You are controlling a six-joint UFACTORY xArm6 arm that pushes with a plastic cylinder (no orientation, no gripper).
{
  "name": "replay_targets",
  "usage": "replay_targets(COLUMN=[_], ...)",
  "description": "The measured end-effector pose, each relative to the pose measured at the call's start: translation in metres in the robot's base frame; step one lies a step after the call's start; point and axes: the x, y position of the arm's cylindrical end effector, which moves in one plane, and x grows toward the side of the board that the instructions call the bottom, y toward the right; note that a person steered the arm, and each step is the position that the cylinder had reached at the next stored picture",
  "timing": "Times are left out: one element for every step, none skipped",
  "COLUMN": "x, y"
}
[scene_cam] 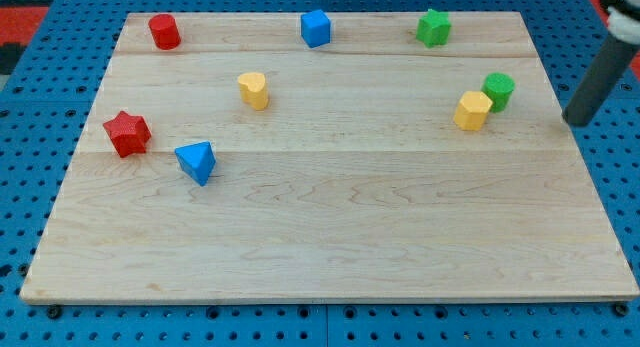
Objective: Slide the green circle down a bit along with yellow hexagon
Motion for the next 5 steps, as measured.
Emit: replay_targets(x=[-0.026,-0.038,-0.062,-0.057,-0.030], y=[-0.018,-0.031,-0.067,-0.082,-0.084])
